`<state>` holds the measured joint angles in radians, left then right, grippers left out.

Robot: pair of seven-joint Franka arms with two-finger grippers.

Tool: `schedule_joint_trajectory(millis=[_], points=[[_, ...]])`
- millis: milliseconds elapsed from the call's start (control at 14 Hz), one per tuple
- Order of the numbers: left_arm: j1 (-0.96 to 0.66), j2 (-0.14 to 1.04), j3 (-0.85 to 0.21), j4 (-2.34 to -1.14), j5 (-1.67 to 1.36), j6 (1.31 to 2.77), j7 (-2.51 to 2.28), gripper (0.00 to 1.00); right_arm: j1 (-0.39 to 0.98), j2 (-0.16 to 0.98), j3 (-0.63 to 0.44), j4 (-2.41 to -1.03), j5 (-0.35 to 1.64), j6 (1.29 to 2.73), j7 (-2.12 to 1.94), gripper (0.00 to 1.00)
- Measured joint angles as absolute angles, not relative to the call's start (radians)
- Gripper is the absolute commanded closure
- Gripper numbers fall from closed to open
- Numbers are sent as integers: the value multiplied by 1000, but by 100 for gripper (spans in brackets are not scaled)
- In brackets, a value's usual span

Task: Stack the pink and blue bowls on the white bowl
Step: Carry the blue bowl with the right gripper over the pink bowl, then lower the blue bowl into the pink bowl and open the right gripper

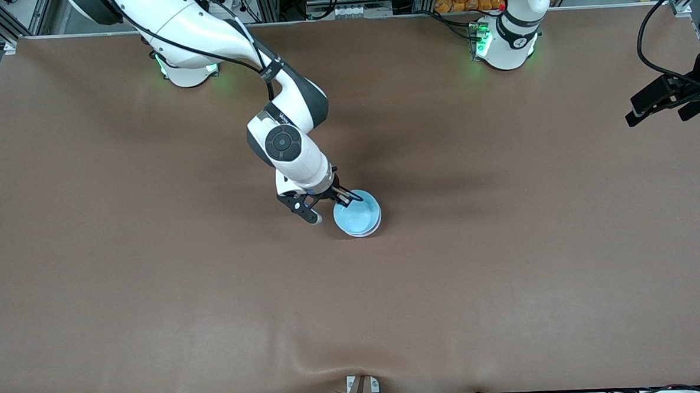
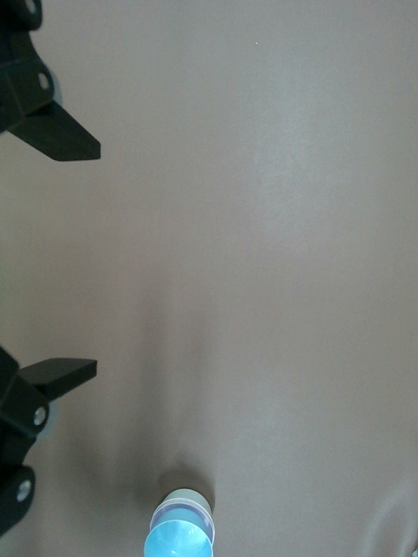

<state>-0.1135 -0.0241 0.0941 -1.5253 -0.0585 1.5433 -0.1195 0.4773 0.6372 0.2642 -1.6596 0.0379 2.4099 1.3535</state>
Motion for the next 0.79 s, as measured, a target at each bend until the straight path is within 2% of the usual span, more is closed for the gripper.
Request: schedule_joint_trajectory(millis=[71,143,214,286,357,786], points=[[-113,-24,94,-1525,-59,1543,-119,0,480,637,264,-1660,38,2410,1357,99],[-113,-24,94,-1525,-59,1543,-119,0,483,637,264,-1660,37,2410,1363,57],[-113,-24,94,-1525,-59,1543,-119,0,485,638,264,-1660,37,2410,1366,32],[-113,-24,94,-1525,-59,1543,-119,0,486,640,264,-1660,37,2410,1367,20],[-114,-24,93,-1525,-59,1543,-119,0,486,640,264,-1660,37,2410,1368,0],[-113,-24,93,-1525,-58,1543,-119,0,462,640,250,-1584,26,2368,1369,0]])
